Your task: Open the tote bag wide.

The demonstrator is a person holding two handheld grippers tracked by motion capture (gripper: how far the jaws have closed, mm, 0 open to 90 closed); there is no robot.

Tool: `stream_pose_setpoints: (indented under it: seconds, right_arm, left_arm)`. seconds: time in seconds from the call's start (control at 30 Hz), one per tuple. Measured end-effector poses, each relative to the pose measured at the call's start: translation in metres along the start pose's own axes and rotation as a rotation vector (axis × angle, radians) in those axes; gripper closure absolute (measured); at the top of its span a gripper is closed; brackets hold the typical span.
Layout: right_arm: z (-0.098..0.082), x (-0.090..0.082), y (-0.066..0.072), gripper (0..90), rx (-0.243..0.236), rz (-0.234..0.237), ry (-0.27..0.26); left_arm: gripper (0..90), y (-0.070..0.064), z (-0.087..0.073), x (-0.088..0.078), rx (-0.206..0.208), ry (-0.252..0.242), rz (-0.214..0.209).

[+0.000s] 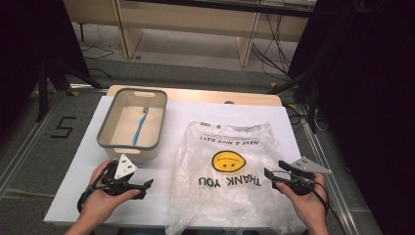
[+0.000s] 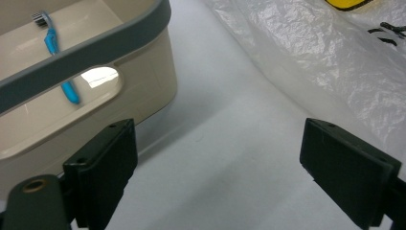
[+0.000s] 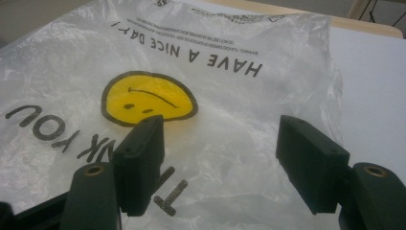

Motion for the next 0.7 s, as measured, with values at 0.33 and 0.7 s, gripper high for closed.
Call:
stream_pose_setpoints:
  seconds: [0.33,0.7]
  right_arm:
    - [-0.004,-0.002,-0.007,38.3,0.007,-0.04,0.032]
    - [-0.012,0.001,-0.013,38.4,0.01,-0.068,0.081]
  left_arm:
    - [17.8,-0.022,0.013,0.002,-0.013,-0.018,-0.07]
    - [31.0,-0.07,0.027,0.037,-0.01,0.114,-0.178]
Point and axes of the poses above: each handheld gripper's, and its own axes: x roughly forward along the jaws, z roughly out of its top, y roughly to its left, the point moved 10 cm from there along x, roughly forward along the jaws, and after that the axes turned 4 degrees about -z, right-handed, at the moved point
